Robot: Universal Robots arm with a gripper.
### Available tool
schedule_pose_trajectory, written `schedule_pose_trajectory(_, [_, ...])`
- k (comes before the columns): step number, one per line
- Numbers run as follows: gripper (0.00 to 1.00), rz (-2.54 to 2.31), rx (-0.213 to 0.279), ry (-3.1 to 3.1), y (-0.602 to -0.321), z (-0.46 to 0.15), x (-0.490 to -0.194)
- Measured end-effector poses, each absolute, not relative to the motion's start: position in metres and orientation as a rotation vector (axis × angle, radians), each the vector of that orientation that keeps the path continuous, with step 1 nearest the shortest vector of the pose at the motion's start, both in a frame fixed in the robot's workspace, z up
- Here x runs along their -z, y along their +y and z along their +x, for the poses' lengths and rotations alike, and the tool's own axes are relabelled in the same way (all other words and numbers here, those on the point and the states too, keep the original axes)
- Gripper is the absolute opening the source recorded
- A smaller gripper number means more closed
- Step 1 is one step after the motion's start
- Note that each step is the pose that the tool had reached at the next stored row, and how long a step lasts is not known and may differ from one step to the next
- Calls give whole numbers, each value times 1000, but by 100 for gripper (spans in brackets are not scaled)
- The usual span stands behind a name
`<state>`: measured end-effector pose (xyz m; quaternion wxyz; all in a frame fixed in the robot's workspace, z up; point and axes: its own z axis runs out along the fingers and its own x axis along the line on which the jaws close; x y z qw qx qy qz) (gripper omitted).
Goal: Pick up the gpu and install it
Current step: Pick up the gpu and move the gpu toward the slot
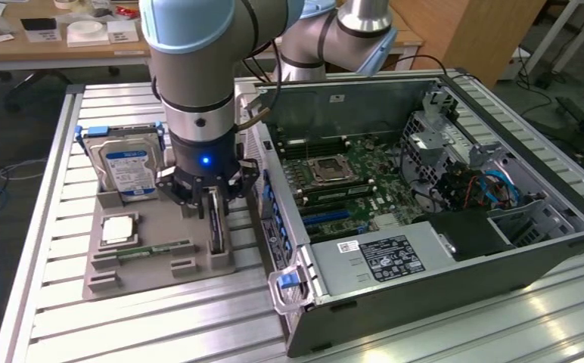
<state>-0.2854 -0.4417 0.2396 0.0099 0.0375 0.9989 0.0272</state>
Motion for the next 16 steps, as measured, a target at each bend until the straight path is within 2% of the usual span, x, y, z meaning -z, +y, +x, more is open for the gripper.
schedule_pose_trajectory(16, [43, 117, -85, 3118, -442, -284, -234])
